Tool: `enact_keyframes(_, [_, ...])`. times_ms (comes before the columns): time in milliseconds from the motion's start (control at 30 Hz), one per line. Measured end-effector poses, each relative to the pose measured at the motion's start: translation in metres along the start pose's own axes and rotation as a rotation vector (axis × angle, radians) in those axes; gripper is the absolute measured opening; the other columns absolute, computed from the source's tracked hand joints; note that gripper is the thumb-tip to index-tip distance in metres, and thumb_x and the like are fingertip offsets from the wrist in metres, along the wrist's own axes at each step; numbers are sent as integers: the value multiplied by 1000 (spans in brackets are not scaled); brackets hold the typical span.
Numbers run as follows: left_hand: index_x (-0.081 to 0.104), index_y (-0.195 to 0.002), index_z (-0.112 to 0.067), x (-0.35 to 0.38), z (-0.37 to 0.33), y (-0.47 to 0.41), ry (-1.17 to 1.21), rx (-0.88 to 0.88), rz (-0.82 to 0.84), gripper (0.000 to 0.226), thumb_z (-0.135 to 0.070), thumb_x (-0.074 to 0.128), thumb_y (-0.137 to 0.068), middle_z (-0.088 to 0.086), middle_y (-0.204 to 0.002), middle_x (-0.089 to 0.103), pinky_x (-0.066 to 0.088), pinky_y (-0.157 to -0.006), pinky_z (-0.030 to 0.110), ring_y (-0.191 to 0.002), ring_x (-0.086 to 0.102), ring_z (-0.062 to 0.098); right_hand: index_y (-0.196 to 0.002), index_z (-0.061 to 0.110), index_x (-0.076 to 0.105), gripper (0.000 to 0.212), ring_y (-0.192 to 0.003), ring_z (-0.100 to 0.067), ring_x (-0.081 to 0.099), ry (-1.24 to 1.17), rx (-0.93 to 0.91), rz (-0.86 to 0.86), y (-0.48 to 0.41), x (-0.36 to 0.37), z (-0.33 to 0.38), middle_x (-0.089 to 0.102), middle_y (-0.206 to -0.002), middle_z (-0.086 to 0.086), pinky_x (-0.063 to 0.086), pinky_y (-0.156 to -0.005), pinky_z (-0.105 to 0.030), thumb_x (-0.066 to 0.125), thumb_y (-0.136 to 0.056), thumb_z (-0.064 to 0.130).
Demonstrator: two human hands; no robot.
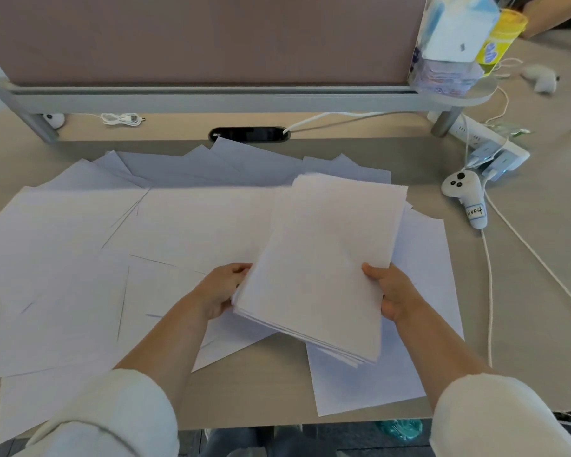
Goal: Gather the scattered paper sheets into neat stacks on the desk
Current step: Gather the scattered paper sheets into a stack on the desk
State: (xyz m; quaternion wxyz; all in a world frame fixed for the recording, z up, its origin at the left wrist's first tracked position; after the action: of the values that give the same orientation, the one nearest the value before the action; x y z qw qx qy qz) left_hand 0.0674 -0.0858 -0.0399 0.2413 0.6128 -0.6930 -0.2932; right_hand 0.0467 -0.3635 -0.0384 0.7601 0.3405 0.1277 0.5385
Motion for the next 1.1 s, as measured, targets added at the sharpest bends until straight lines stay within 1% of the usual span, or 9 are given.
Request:
enact_keyframes(167, [64, -93, -12, 6, -10, 1, 72, -59, 32, 42, -38, 33, -101, 8, -82, 69, 51, -69, 34, -75, 64, 23, -123, 8, 55, 31, -80, -26, 61, 54, -4, 2, -1, -10, 10, 64, -93, -8, 51, -70, -40, 53, -93, 6])
enact_keyframes(333, [62, -92, -13, 16, -22, -2, -54, -9, 40, 36, -37, 36, -100, 8, -88, 68, 50, -71, 32, -78, 63, 22, -118, 10, 56, 26, -83, -24, 61, 108, -34, 45, -4, -9, 21, 65, -94, -7, 51, -78, -40, 53, -93, 5])
enact_keyframes(467, [60, -88, -13, 24, -31, -4, -107, 28, 20, 34, -34, 37, -100, 5, -78, 64, 49, -62, 29, -66, 59, 20, -123, 8, 55, 30, -93, -29, 61, 207, -64, 47, -10, -7, 25, 63, -111, -12, 48, -90, -46, 55, -92, 6])
enact_keyframes(600, [55, -104, -9, 25, -31, -12, -208, 33, -13, 29, -34, 42, -99, 6, -83, 65, 51, -62, 28, -69, 61, 19, -117, 11, 55, 26, -82, -21, 62, 224, -76, 70, -17, -10, 32, 65, -96, -6, 51, -73, -36, 53, -93, 5])
enact_keyframes(700, [53, -112, -7, 25, -30, -19, -238, 29, -55, 31, -33, 48, -96, 7, -87, 64, 50, -59, 26, -69, 62, 19, -120, 10, 54, 30, -85, -23, 63, 279, -97, 68, -23, -12, 36, 65, -102, -8, 51, -69, -33, 57, -91, 5])
enact_keyframes(767, [54, -111, -6, 26, -31, -22, -251, 27, -67, 32, -33, 52, -94, 8, -89, 65, 51, -60, 26, -71, 62, 19, -122, 7, 52, 35, -92, -28, 62, 381, -133, -1, -30, -12, 35, 63, -112, -11, 53, -71, -35, 61, -88, 5])
enact_keyframes(867, [55, -107, -10, 28, -33, -28, -310, 39, -80, 32, -37, 58, -90, 9, -100, 65, 51, -63, 28, -78, 62, 21, -120, 8, 50, 35, -101, -31, 61, 560, -183, -114, -35, -10, 31, 61, -117, -12, 52, -88, -43, 61, -87, 12])
enact_keyframes(967, [50, -109, -15, 32, -37, -32, -332, 79, -73, 35, -40, 62, -86, 4, -101, 59, 48, -62, 27, -80, 58, 18, -124, 6, 49, 34, -108, -30, 56, 740, -254, -180, -35, -4, 30, 59, -118, -9, 47, -93, -39, 54, -92, 17])
enact_keyframes(1100, [50, -107, -16, 47, -40, -33, -139, 86, 38, 26, -29, 64, -88, 0, -102, 62, 50, -65, 27, -82, 62, 15, -113, 4, 53, 25, -107, -34, 54, 827, -296, -208, -36, 3, 31, 58, -114, -14, 45, -95, -48, 50, -92, 19])
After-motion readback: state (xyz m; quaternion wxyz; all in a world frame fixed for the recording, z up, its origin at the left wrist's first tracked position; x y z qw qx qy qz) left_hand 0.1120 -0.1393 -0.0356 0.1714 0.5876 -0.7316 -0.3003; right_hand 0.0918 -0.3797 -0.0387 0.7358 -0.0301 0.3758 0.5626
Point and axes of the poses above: each hand's wrist, its own y-axis away from the middle knuckle, its own x-axis out of the palm, z = x × y, the point moved 2 cm from there along -y, towards the middle knuckle
